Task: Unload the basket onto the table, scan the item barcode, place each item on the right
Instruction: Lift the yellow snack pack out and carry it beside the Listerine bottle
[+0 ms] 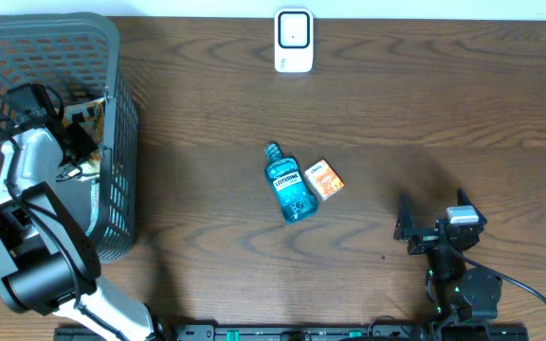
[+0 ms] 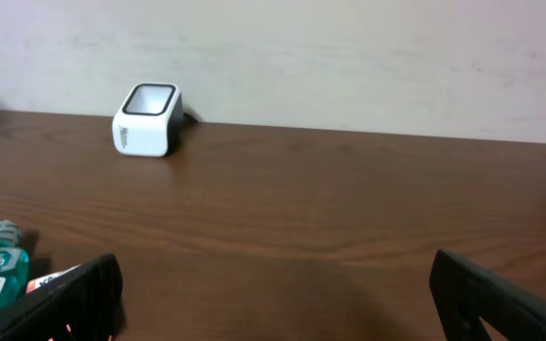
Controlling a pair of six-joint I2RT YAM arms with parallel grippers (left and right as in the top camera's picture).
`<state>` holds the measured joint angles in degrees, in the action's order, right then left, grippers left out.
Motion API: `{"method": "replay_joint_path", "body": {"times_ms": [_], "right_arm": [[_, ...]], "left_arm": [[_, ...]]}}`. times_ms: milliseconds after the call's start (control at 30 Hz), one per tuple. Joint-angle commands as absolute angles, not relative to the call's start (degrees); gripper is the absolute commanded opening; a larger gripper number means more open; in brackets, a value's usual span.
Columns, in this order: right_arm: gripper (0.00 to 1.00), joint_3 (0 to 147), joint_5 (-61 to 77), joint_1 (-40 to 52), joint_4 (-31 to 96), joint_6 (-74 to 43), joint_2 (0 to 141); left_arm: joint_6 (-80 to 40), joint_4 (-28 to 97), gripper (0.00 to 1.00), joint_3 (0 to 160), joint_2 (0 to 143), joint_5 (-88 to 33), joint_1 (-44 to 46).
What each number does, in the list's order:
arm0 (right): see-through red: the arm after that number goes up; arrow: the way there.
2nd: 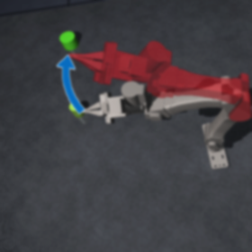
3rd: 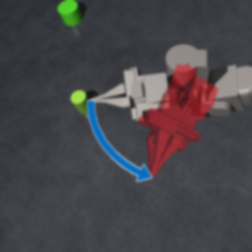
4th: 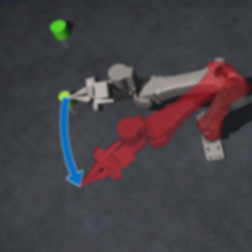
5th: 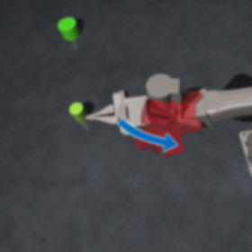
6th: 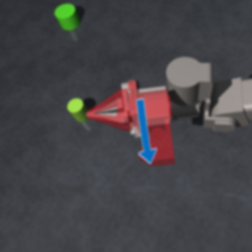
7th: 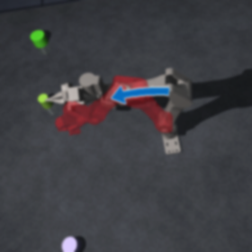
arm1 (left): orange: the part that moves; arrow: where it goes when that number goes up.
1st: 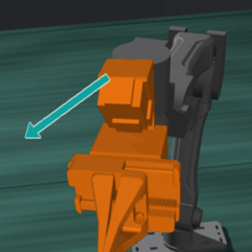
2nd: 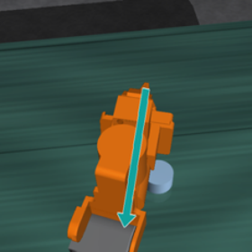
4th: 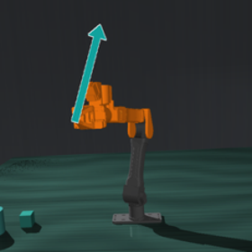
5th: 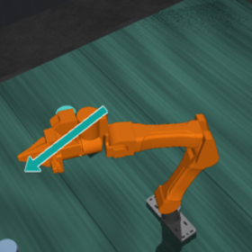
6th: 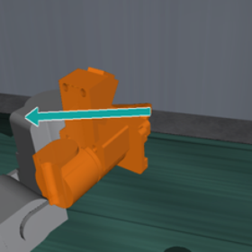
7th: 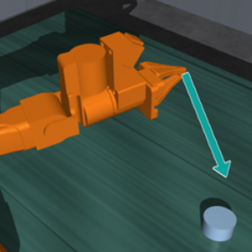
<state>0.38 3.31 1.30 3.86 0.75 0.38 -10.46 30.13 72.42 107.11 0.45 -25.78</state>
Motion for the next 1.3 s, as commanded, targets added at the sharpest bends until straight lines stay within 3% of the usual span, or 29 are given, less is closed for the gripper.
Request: {"method": "replay_joint_path", "body": {"times_ms": [0,467,667,833,1000,1267], "right_arm": [[0.99,0.3,3.3,1.2,4.1,1.6,0.4],[0.99,0.3,3.3,1.2,4.1,1.6,0.4],[0.99,0.3,3.3,1.2,4.1,1.6,0.4],[0.99,0.3,3.3,1.2,4.1,1.6,0.4],[0.99,0.3,3.3,1.2,4.1,1.6,0.4],[0.99,0.3,3.3,1.2,4.1,1.6,0.4]], "left_arm": [[-11.4,32.1,0.07,71.9,100.9,2.5,-26.1],[-26.2,30.0,0.07,72.2,67.0,1.8,-26.1],[-28.2,28.8,0.07,72.2,58.0,-14.7,-25.7],[-28.2,28.2,0.07,72.2,54.6,-24.0,-19.7],[-26.3,29.1,0.07,72.2,55.2,-22.7,-8.9],[-30.2,38.9,0.07,72.2,63.0,1.1,5.5]]}}
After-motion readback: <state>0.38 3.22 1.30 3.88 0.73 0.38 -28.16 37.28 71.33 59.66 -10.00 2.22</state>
